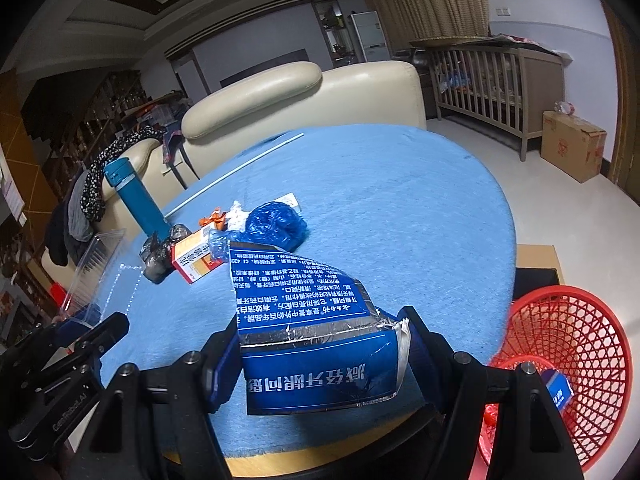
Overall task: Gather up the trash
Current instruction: 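Carry the clear container and blue medicine box toward the red basket, then open the right tool over the basket while the left tool lowers the container in and opens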
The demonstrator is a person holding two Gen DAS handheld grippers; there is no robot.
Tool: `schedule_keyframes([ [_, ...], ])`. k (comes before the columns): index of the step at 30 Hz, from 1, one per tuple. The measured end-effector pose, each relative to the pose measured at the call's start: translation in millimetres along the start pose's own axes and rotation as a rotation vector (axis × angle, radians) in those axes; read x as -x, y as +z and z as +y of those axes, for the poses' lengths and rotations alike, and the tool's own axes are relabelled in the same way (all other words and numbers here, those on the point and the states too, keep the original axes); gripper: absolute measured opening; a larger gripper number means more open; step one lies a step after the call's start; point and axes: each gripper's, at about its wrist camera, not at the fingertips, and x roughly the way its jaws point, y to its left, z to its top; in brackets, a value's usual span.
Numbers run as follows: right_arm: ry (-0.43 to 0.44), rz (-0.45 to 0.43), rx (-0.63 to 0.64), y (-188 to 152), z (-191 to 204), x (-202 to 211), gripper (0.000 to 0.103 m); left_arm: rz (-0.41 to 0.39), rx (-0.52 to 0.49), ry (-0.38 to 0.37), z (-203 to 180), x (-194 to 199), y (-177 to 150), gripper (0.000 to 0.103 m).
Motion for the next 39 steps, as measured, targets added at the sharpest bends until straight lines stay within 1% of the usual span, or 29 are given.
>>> schedule_keyframes([
  [18, -0.022, -0.005, -0.061, -5, -28, 6, 0.075, -0.002, -0.038, -0.008, -14, -1, 2, 0.045],
  [25, -0.041, -0.011, -0.08, -7, -38, 10, 0.075, -0.004, -0.056, -0.028, -22, -3, 3, 0.045],
  [34, -0.085, -0.014, -0.148, -14, -74, 17, 0.075, -0.014, -0.111, -0.064, -46, -3, 6, 0.045],
  [39, -0.116, -0.028, -0.19, -18, -99, 28, 0.075, -0.017, -0.157, -0.103, -69, -4, 10, 0.045],
])
